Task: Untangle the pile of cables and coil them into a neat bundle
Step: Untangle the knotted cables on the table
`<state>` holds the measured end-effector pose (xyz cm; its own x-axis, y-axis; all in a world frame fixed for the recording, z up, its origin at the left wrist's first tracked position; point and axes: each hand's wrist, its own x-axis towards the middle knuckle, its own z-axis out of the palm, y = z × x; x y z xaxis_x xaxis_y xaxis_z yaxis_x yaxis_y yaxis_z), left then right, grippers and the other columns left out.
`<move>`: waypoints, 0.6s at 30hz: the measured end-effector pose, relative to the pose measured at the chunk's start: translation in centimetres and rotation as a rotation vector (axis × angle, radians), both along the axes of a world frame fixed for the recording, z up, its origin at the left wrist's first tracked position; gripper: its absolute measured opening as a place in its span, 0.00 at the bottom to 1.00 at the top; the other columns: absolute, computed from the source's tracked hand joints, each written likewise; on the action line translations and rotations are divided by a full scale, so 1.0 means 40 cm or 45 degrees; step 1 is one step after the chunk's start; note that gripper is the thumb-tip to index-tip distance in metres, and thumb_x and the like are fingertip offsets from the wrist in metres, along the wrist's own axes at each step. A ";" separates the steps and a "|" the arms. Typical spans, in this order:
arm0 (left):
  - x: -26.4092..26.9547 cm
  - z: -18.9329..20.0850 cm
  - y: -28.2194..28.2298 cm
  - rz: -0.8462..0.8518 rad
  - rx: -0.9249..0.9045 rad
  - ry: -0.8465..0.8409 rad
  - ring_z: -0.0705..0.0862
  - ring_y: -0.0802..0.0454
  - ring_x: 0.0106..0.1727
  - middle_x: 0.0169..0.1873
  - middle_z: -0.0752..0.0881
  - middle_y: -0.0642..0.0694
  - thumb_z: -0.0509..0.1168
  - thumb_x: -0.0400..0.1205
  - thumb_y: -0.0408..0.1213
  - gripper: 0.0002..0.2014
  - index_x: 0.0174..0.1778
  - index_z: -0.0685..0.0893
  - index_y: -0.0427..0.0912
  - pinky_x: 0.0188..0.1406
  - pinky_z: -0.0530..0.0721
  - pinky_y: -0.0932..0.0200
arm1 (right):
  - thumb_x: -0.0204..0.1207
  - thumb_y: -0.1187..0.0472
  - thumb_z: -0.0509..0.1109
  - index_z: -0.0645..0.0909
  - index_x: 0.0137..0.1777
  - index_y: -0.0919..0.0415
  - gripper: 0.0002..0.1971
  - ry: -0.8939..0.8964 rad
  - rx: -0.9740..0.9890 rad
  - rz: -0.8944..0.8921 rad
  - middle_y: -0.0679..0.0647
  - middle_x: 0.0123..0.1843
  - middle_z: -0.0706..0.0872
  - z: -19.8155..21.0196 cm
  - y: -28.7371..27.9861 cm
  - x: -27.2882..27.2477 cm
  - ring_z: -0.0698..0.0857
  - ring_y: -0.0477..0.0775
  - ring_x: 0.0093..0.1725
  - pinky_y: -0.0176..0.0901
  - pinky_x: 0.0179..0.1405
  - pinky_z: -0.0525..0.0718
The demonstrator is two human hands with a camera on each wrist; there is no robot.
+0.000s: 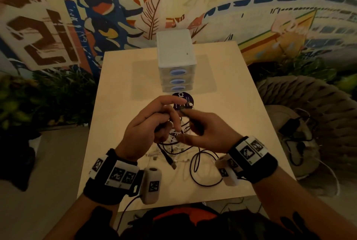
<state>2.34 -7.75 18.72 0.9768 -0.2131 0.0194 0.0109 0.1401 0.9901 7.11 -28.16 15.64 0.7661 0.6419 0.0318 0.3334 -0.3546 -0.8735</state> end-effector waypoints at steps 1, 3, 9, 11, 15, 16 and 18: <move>0.001 0.004 -0.002 -0.007 -0.003 0.002 0.60 0.48 0.21 0.36 0.82 0.33 0.49 0.83 0.25 0.24 0.67 0.83 0.45 0.23 0.64 0.59 | 0.79 0.48 0.77 0.82 0.71 0.47 0.21 -0.017 -0.040 0.033 0.44 0.27 0.73 -0.007 0.009 -0.004 0.71 0.44 0.26 0.36 0.32 0.71; 0.003 0.008 -0.003 0.002 0.027 -0.006 0.58 0.45 0.21 0.38 0.83 0.33 0.49 0.84 0.25 0.24 0.69 0.83 0.46 0.22 0.64 0.57 | 0.82 0.48 0.74 0.87 0.63 0.51 0.14 -0.043 -0.088 0.047 0.45 0.28 0.78 -0.018 0.022 -0.008 0.75 0.44 0.27 0.40 0.32 0.73; 0.008 -0.020 0.015 0.275 0.409 -0.027 0.73 0.50 0.27 0.55 0.86 0.48 0.55 0.91 0.30 0.26 0.82 0.68 0.62 0.23 0.76 0.51 | 0.85 0.45 0.68 0.90 0.50 0.45 0.10 0.020 0.041 -0.093 0.45 0.39 0.90 -0.023 0.001 0.000 0.87 0.48 0.38 0.47 0.41 0.85; 0.009 -0.035 0.018 0.362 0.414 0.010 0.78 0.56 0.32 0.56 0.86 0.51 0.58 0.91 0.30 0.28 0.84 0.65 0.60 0.26 0.82 0.54 | 0.84 0.44 0.68 0.89 0.48 0.45 0.10 -0.003 0.083 -0.120 0.48 0.34 0.87 -0.018 -0.004 0.000 0.82 0.47 0.32 0.46 0.35 0.81; 0.011 -0.047 0.024 0.484 0.259 0.014 0.67 0.57 0.25 0.52 0.87 0.46 0.56 0.91 0.31 0.25 0.82 0.70 0.58 0.23 0.70 0.56 | 0.82 0.48 0.71 0.88 0.59 0.48 0.10 -0.025 0.131 -0.254 0.47 0.26 0.70 -0.015 -0.010 0.000 0.69 0.43 0.25 0.35 0.29 0.69; 0.012 -0.047 0.029 0.514 0.223 0.008 0.65 0.57 0.24 0.50 0.86 0.45 0.55 0.91 0.31 0.24 0.82 0.71 0.57 0.22 0.67 0.57 | 0.83 0.49 0.71 0.88 0.61 0.48 0.10 -0.031 0.145 -0.293 0.46 0.26 0.70 -0.014 -0.016 0.003 0.69 0.42 0.25 0.35 0.29 0.70; 0.011 -0.042 0.043 0.568 0.178 -0.003 0.61 0.57 0.23 0.48 0.85 0.43 0.53 0.92 0.30 0.23 0.81 0.73 0.54 0.22 0.62 0.58 | 0.86 0.50 0.67 0.88 0.60 0.47 0.09 -0.061 0.192 -0.396 0.48 0.27 0.74 -0.010 -0.039 0.011 0.70 0.44 0.26 0.41 0.30 0.71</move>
<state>2.78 -6.03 17.04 0.9736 0.2270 0.0228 -0.0225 -0.0038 0.9997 7.55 -29.71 15.23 0.9196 0.3636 0.1491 0.2717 -0.3141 -0.9097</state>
